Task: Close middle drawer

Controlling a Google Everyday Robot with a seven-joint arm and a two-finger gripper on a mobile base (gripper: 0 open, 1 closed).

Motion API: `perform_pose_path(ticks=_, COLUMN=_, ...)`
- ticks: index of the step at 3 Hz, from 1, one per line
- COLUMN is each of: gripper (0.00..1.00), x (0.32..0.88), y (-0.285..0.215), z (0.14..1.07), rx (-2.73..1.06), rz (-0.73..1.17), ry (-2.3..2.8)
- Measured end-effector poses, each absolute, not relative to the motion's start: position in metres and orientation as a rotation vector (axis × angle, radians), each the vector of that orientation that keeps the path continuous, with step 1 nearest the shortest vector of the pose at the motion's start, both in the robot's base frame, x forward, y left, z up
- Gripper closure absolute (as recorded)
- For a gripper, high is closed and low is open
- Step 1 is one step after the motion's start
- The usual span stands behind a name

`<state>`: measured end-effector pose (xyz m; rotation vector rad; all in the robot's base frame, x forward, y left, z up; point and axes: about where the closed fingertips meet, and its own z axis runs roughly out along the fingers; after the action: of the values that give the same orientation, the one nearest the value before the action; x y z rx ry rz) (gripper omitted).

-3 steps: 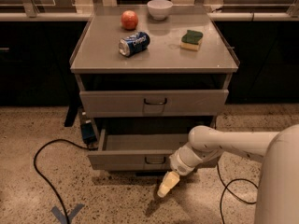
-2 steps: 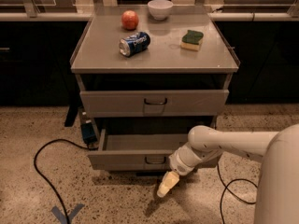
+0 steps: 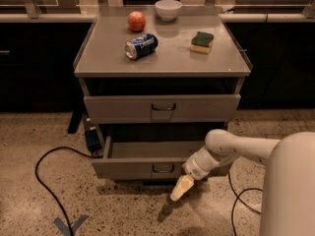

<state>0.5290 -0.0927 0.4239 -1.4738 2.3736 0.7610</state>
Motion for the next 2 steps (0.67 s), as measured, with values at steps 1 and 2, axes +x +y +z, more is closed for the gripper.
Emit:
perform_pose_path(ticks=1, gripper=0.0, x=0.5932, y=-0.0972, z=0.4354, rx=-1.446, rz=0.692, ry=2.384)
perform_pose_path(ticks=2, gripper=0.0, x=0.5997, y=-0.0972, z=0.4346, rx=-1.453, rz=0.695, ry=2.394)
